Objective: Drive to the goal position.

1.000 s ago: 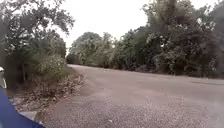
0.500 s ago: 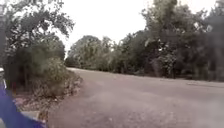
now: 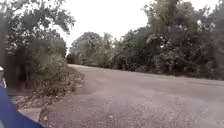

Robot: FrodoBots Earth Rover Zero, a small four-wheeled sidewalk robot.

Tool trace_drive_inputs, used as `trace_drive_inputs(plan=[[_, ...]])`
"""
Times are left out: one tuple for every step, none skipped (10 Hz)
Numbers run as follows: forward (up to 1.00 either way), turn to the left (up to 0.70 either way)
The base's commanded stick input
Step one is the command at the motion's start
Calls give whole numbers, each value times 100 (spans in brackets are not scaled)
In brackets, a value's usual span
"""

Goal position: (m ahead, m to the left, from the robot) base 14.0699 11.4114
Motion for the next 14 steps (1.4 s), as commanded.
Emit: trace_drive_inputs(plan=[[4,0],[1,0],[13,0],[36,0],[64,0],[70,0],[70,0],[70,0],[70,0],[70,0],[70,0],[70,0],[70,0],[70,0]])
